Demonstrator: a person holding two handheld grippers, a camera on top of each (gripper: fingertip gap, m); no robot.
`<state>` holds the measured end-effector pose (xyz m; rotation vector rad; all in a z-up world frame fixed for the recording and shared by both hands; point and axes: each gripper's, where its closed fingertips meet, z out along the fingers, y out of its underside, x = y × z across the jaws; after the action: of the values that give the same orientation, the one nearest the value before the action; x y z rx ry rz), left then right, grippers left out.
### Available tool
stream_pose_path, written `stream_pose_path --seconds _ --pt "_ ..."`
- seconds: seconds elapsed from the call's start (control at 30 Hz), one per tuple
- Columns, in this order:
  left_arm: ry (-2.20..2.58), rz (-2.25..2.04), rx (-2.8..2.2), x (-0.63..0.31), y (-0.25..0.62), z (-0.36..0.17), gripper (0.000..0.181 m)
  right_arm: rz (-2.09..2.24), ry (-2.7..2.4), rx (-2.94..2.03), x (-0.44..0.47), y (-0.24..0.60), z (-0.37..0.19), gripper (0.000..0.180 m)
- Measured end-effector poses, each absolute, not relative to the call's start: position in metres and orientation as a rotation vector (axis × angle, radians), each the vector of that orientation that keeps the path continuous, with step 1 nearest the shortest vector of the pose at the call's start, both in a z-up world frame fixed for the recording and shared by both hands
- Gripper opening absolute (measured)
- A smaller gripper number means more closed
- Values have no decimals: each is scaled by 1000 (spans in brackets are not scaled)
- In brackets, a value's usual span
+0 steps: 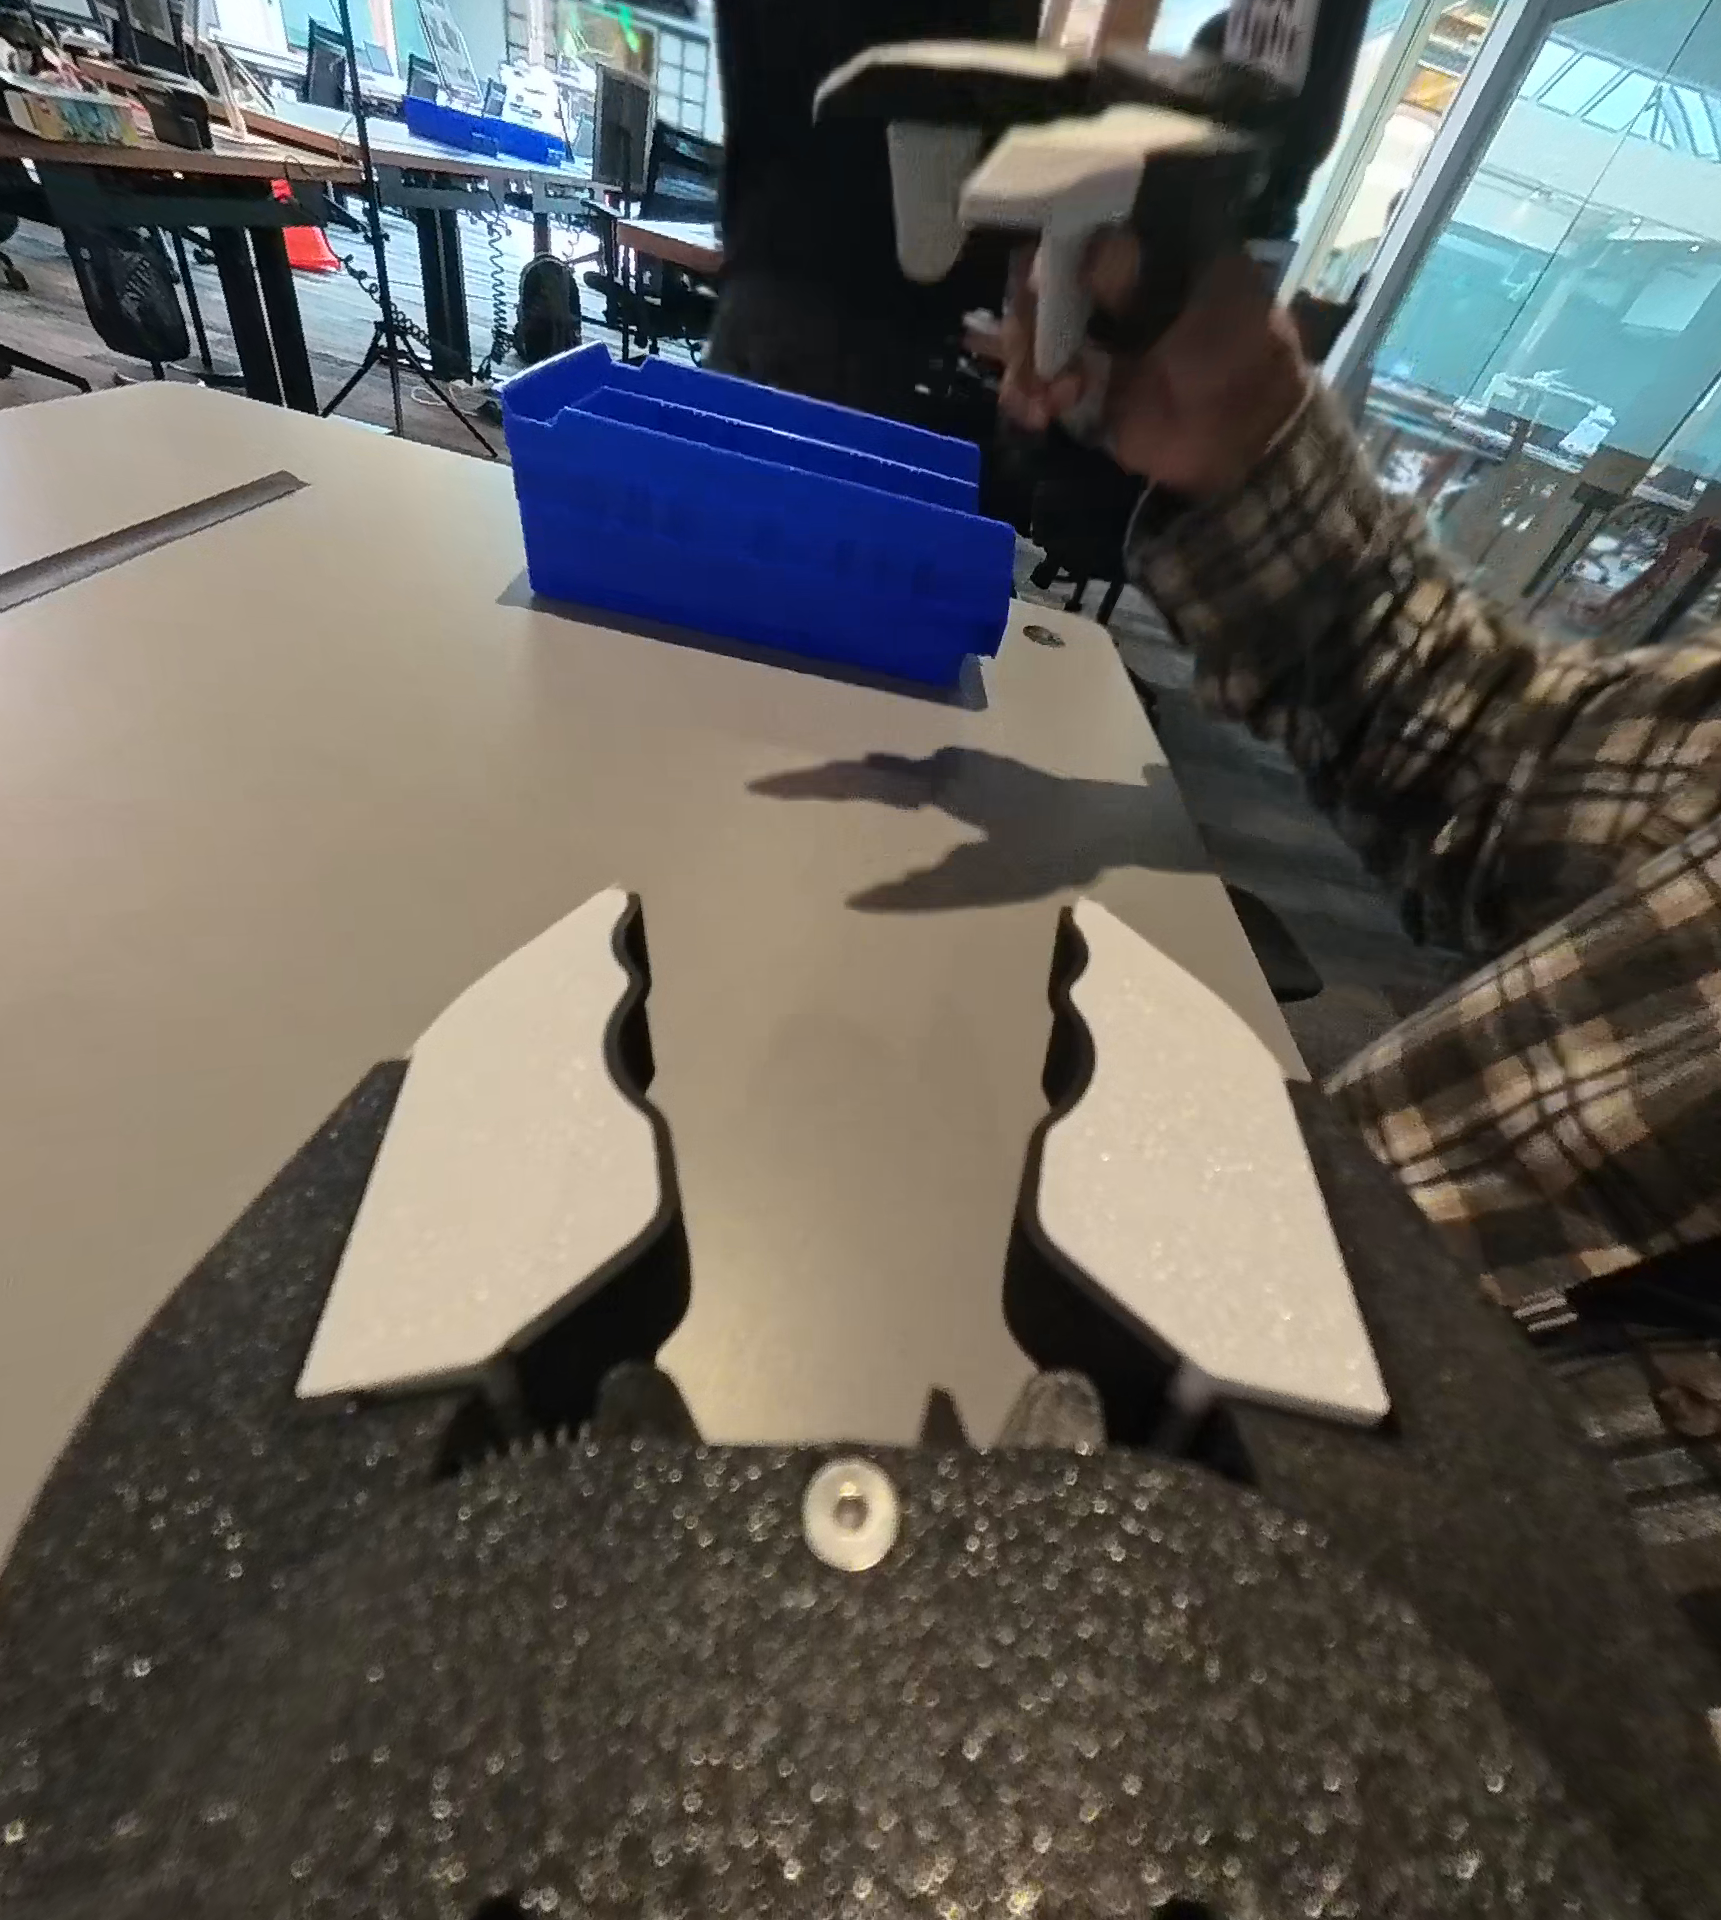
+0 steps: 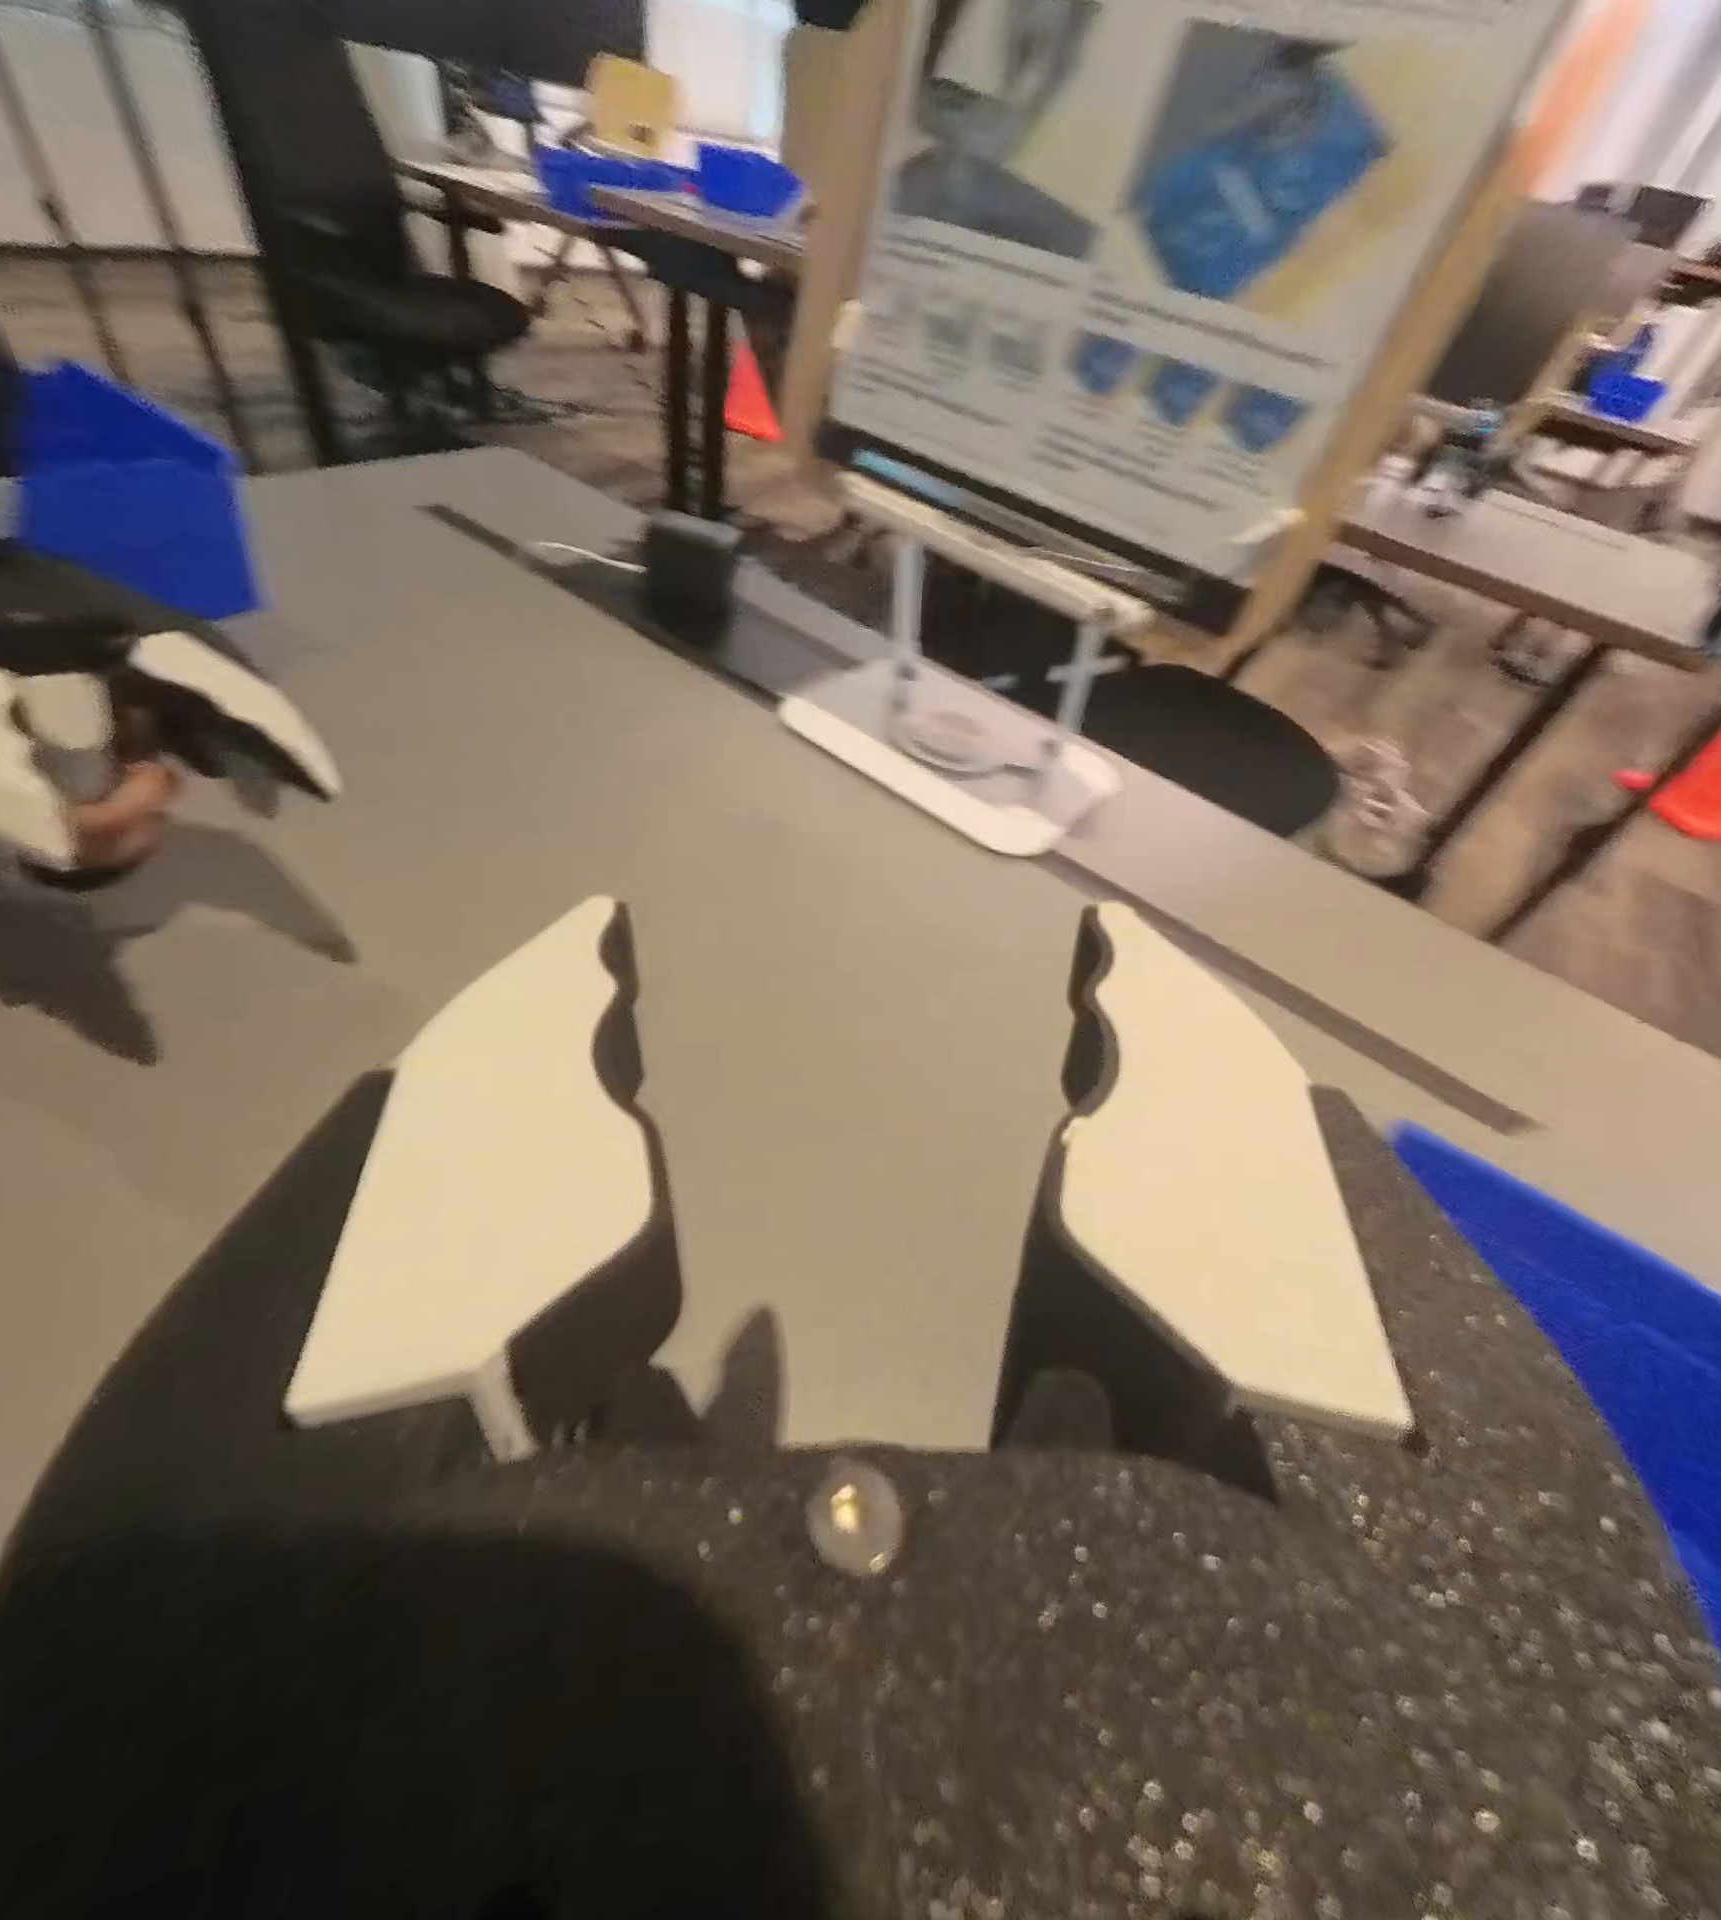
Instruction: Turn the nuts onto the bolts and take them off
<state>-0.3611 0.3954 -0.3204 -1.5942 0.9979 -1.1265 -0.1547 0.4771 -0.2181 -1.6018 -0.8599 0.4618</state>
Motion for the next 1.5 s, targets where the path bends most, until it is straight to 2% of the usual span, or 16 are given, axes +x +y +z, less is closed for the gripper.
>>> stream_pose_path --seconds 0.3,0.43,0.57,0.77,0.9,1.13,1.2,1.37,1.5 --pt "994 -1107 -1602 -366 399 -322 73 601 -909 -1517 -230 470 -321 75" --pt "988 -1071 -1616 -370 405 -323 73 623 -912 -1491 -234 463 -326 75" --pt "944 -977 -1581 -391 407 -291 73 611 -943 -1496 -236 462 -331 76" --pt "809 -670 -1601 -492 388 -218 72 679 -953 -1513 -239 459 -335 76" --pt "643 -382 -1782 -605 375 -202 70 678 -981 -1527 -242 458 -340 77" --pt "337 -92 -2259 -782 326 -259 63 667 -1022 -1547 -247 457 -348 78" --pt "344 -94 -2359 -801 309 -285 58 673 -1019 -1546 -248 457 -347 78" --pt "527 -65 -2619 -820 276 -351 58 701 -1005 -1554 -248 458 -348 78" --pt "640 -35 -2698 -823 271 -371 58 702 -1005 -1557 -248 459 -349 77"
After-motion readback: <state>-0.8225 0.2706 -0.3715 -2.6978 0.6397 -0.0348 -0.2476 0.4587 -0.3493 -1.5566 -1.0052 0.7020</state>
